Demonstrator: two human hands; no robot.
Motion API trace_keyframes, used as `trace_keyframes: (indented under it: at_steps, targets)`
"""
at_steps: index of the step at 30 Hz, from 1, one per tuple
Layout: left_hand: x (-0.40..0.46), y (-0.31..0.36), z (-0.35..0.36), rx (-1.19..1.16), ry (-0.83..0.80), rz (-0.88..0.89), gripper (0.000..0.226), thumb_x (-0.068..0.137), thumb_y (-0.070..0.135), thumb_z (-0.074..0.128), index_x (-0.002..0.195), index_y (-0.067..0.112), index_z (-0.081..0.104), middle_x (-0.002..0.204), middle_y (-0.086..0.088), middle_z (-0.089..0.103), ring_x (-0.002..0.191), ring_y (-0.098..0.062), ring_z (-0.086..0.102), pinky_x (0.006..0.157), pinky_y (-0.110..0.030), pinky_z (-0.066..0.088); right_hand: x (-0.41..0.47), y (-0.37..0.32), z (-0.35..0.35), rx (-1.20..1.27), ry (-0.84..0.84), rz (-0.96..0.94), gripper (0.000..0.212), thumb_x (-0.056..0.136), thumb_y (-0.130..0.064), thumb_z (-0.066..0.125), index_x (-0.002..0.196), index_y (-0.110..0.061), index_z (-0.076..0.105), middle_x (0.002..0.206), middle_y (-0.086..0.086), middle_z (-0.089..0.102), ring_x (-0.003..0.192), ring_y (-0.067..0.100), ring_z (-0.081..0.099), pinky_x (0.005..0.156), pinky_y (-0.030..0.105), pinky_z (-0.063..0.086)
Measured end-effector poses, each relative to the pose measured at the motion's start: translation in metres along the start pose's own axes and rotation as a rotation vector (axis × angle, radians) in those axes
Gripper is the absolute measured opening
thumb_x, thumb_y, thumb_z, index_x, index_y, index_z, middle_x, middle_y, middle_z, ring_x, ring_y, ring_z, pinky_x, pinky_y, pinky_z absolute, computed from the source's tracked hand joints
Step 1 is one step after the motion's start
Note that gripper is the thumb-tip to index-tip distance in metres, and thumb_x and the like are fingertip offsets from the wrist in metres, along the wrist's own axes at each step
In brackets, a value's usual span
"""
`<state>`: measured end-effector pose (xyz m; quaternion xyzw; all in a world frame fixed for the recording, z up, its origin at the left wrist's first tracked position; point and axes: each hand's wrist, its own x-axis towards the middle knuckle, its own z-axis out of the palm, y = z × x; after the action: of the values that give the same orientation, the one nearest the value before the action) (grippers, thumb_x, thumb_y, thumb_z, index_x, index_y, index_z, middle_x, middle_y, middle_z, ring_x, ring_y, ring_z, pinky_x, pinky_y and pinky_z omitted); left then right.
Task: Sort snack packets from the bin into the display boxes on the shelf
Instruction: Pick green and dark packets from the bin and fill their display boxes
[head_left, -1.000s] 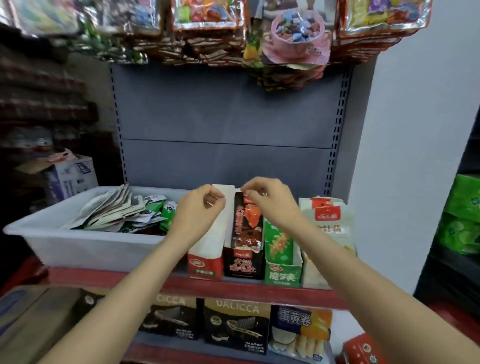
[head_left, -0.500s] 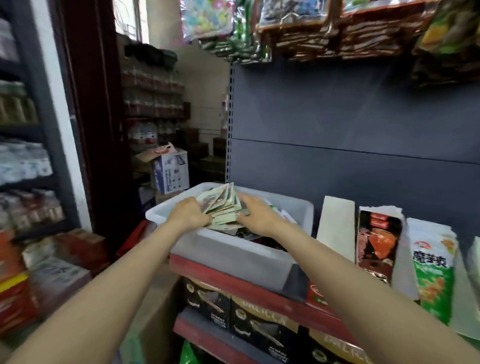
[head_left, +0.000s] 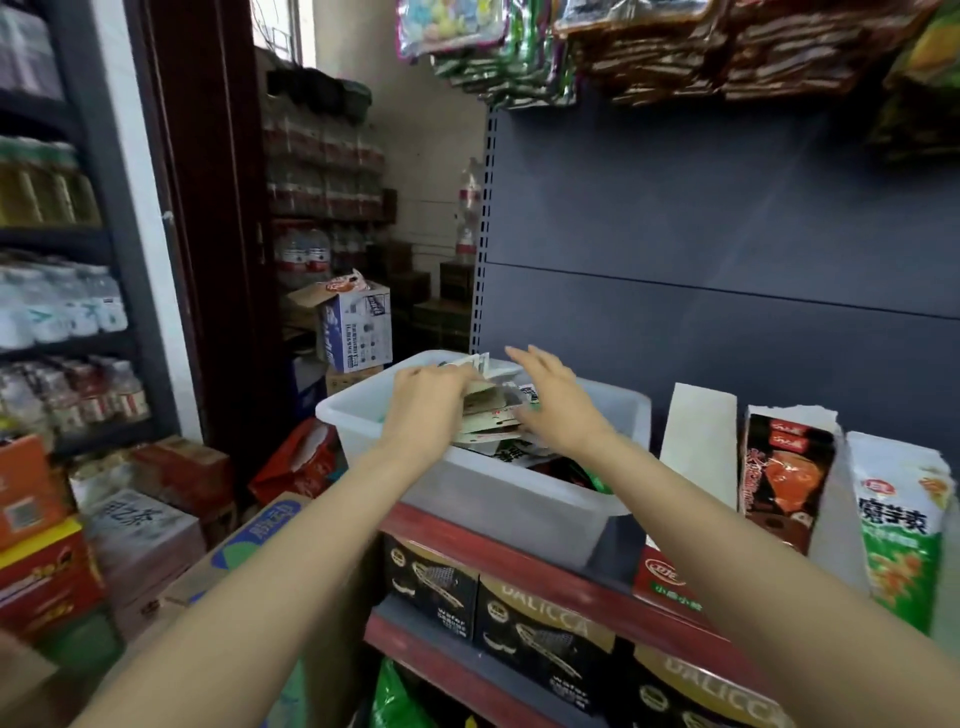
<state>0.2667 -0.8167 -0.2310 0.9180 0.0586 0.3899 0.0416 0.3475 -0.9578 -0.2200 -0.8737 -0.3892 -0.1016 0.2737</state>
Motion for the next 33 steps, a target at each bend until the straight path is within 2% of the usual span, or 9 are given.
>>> trace_keyframes:
  at_steps: [2, 4, 7, 12, 18, 21, 25, 30, 33]
  targets:
    - [-0.006, 0.012, -0.007, -0.261, 0.083, 0.058, 0.027, 0.090, 0.002, 0.051, 0.107, 0.016, 0.066, 0.099, -0.005, 0.070, 0.095, -0.027, 0.062, 0.083, -0.035, 0.046, -0.008, 0.004, -0.011, -0.089, 0.067, -0.073, 0.045, 0.091, -0.010, 0.055, 0.135, -0.018, 0.049, 0.148, 0.008, 0.036, 0.137, 0.027, 0.028, 0.111, 0.035, 0.025]
    - [-0.010, 0.028, -0.014, -0.440, 0.101, 0.060, 0.020, 0.092, 0.004, 0.050, 0.104, 0.014, 0.064, 0.093, 0.003, 0.066, 0.088, -0.017, 0.058, 0.077, -0.029, 0.044, -0.022, 0.007, -0.024, -0.190, 0.146, -0.129, 0.016, 0.090, -0.011, 0.054, 0.100, -0.012, 0.067, 0.113, 0.009, 0.063, 0.112, 0.029, 0.052, 0.092, 0.038, 0.040]
    - [-0.013, 0.051, -0.023, -0.594, 0.106, 0.012, 0.019, 0.092, 0.009, 0.055, 0.109, 0.016, 0.057, 0.098, 0.005, 0.063, 0.089, -0.007, 0.055, 0.077, -0.020, 0.040, -0.052, 0.013, -0.047, -0.215, 0.229, -0.028, 0.014, 0.092, -0.018, 0.051, 0.081, -0.016, 0.060, 0.081, 0.004, 0.065, 0.081, 0.026, 0.056, 0.064, 0.037, 0.045]
    - [-0.012, 0.100, -0.016, -0.737, 0.022, -0.080, 0.041, 0.088, 0.014, 0.063, 0.125, 0.015, 0.046, 0.121, -0.003, 0.055, 0.112, -0.012, 0.051, 0.089, -0.021, 0.038, -0.104, 0.040, -0.094, 0.149, 0.370, 0.121, 0.011, 0.089, -0.015, 0.058, 0.091, -0.012, 0.069, 0.089, 0.005, 0.072, 0.084, 0.022, 0.067, 0.074, 0.038, 0.054]
    - [-0.009, 0.204, -0.011, -0.978, -0.329, -0.069, 0.062, 0.089, 0.017, 0.062, 0.141, 0.019, 0.029, 0.120, 0.002, 0.053, 0.086, -0.004, 0.057, 0.068, -0.011, 0.044, -0.169, 0.080, -0.153, 0.677, 0.521, 0.270, 0.017, 0.090, -0.007, 0.059, 0.105, -0.008, 0.066, 0.103, 0.010, 0.069, 0.091, 0.022, 0.067, 0.076, 0.027, 0.055]
    - [-0.006, 0.261, -0.008, -1.030, -0.391, 0.009, 0.053, 0.090, 0.014, 0.061, 0.135, 0.019, 0.034, 0.108, 0.000, 0.058, 0.084, -0.007, 0.059, 0.077, -0.027, 0.049, -0.199, 0.102, -0.184, 0.757, 0.585, 0.278, 0.014, 0.090, -0.010, 0.059, 0.102, -0.013, 0.066, 0.105, 0.008, 0.070, 0.093, 0.021, 0.068, 0.082, 0.036, 0.055]
    - [-0.002, 0.323, 0.000, -1.032, -0.395, 0.073, 0.047, 0.092, 0.011, 0.057, 0.133, 0.018, 0.036, 0.105, 0.004, 0.054, 0.083, -0.004, 0.055, 0.062, -0.007, 0.042, -0.230, 0.128, -0.227, 0.780, 0.733, 0.262, 0.012, 0.088, -0.011, 0.062, 0.094, -0.019, 0.069, 0.096, 0.001, 0.073, 0.089, 0.020, 0.070, 0.079, 0.037, 0.056]
    - [-0.005, 0.370, 0.026, -0.808, -0.600, 0.226, 0.043, 0.093, 0.021, 0.057, 0.133, 0.012, 0.047, 0.129, -0.006, 0.057, 0.115, -0.017, 0.054, 0.090, -0.023, 0.041, -0.257, 0.161, -0.262, 0.781, 0.842, 0.278, 0.015, 0.089, -0.012, 0.061, 0.103, -0.013, 0.066, 0.102, 0.002, 0.071, 0.091, 0.019, 0.070, 0.078, 0.035, 0.056]
    - [-0.005, 0.380, 0.031, -0.665, -0.637, 0.315, 0.041, 0.090, 0.028, 0.060, 0.130, 0.018, 0.055, 0.129, -0.002, 0.059, 0.120, -0.018, 0.051, 0.091, -0.023, 0.039, -0.267, 0.176, -0.269, 0.802, 0.849, 0.286, 0.016, 0.090, -0.010, 0.059, 0.102, -0.018, 0.065, 0.103, -0.003, 0.070, 0.094, 0.016, 0.068, 0.079, 0.030, 0.054]
